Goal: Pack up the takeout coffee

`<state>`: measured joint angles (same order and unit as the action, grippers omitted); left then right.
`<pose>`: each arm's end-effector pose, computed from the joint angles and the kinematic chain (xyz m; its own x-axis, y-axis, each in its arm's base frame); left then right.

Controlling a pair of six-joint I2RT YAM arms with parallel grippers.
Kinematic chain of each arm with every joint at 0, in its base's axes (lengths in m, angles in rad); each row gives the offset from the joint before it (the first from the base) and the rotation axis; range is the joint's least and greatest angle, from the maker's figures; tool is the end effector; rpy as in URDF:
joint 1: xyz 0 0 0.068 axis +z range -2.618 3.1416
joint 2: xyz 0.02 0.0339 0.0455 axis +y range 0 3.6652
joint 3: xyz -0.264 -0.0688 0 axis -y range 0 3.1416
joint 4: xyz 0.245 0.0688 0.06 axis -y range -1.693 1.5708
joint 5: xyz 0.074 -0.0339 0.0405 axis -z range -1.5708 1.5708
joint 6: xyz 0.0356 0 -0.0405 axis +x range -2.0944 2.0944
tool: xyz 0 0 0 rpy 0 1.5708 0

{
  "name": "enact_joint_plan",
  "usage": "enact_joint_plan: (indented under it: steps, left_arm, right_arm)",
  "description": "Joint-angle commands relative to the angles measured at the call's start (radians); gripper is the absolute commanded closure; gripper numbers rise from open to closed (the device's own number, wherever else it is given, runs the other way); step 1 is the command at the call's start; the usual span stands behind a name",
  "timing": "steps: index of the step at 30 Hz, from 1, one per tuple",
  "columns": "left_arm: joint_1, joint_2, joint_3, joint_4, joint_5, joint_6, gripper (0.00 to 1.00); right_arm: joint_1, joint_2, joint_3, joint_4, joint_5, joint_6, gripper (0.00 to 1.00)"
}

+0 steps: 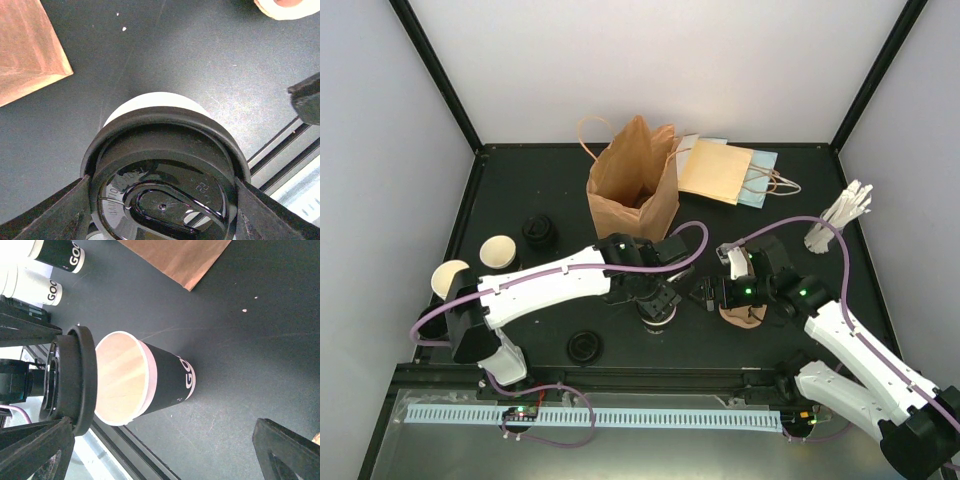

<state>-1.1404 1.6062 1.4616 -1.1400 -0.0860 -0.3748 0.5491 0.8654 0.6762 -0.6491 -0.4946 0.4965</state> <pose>0.1327 -0.2817 0.2964 -0.7002 0.6511 -0.2929 0.6866 0.7265 -0.0267 0.1372 0.1038 0.2490 -0.9054 -0.0625 -0.4199 -0.3399 0.6993 0.6289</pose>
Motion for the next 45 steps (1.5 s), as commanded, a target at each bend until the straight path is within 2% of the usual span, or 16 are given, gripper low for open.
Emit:
enact_joint_plan:
  steps: [1,27,41,45]
  left_arm:
    - [-0.014,0.018,0.062,-0.07,-0.054,-0.001,0.38]
    - [-0.016,0.088,0.068,-0.049,-0.02,0.016,0.39]
    - [-0.018,0.124,0.091,-0.051,-0.023,0.024,0.39]
    - [-0.018,0.126,0.098,-0.055,-0.026,0.026,0.39]
  right_arm:
    - [-0.003,0.004,-0.001,0.028,-0.012,-0.001,0.0]
    - [-0.003,-0.005,-0.037,0.037,-0.031,0.005,0.0]
    - [-0.002,-0.007,-0.135,0.161,-0.108,0.083,0.01]
    - [-0.003,-0.006,-0.191,0.234,-0.147,0.131,0.06]
